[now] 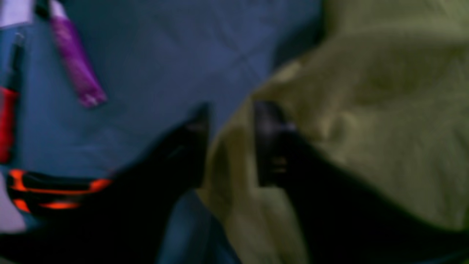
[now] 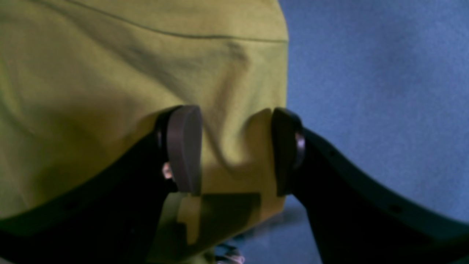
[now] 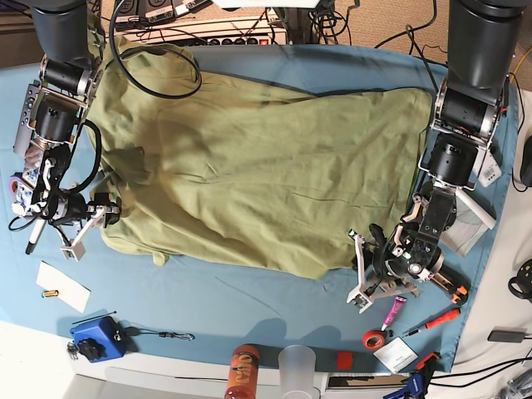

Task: Layout the t-shirt on the table in an organized manner, then fold the t-shirt properly
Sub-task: 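Move the left gripper down and grasp the t-shirt hem corner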

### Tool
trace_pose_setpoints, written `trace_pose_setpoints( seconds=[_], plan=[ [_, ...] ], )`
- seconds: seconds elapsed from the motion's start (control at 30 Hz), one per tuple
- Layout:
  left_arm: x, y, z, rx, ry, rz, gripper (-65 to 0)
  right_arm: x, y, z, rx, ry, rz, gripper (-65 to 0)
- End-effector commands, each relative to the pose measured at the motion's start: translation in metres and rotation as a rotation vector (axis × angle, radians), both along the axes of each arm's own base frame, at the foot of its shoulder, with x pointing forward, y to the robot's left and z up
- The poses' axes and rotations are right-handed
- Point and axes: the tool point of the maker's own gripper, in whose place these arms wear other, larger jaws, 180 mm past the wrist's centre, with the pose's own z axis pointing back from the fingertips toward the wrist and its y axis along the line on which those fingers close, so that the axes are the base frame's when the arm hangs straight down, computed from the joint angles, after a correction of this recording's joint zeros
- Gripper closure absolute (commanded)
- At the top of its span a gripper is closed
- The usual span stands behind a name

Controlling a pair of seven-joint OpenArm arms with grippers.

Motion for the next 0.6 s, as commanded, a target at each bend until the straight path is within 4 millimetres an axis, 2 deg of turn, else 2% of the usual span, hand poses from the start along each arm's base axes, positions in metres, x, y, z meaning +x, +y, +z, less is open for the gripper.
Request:
trace_pose_setpoints(
  seconds=[0.0,0.17,0.37,0.43,0.53,0.57],
  plan=[
    [0.017,-0.001,0.026,-0.021,-0.072,0.000,-29.5,0.013,-0.009,0.021,-0.016,-0.056,-0.007,-30.4],
    [-0.003,-0.013,0.004,-0.006,0.027,-0.085,-29.4,0.013,-0.009,0.021,-0.015,-0.056,-0.006,-30.4],
    [-0.016,-0.002,-0.025,0.001,0.132,-0.069,-28.5,0.013,-0.008,0.021,-0.010,-0.058,-0.006,-30.4],
    [-0.019,0.001,-0.031,0.004,0.152,-0.063,-22.2,0.013,-0.008,0.021,-0.010,-0.058,-0.006,-30.4],
    [-0.020,0.002,-0.032,0.005,0.154,-0.061,-1.3,0.013,-0.008,0.021,-0.010,-0.059,-0.007,-30.4],
    [-0.019,0.003,-0.032,0.006,0.153,-0.061,0.0,0.013,-0.008,0.021,-0.010,-0.059,-0.007,-30.4]
  ],
)
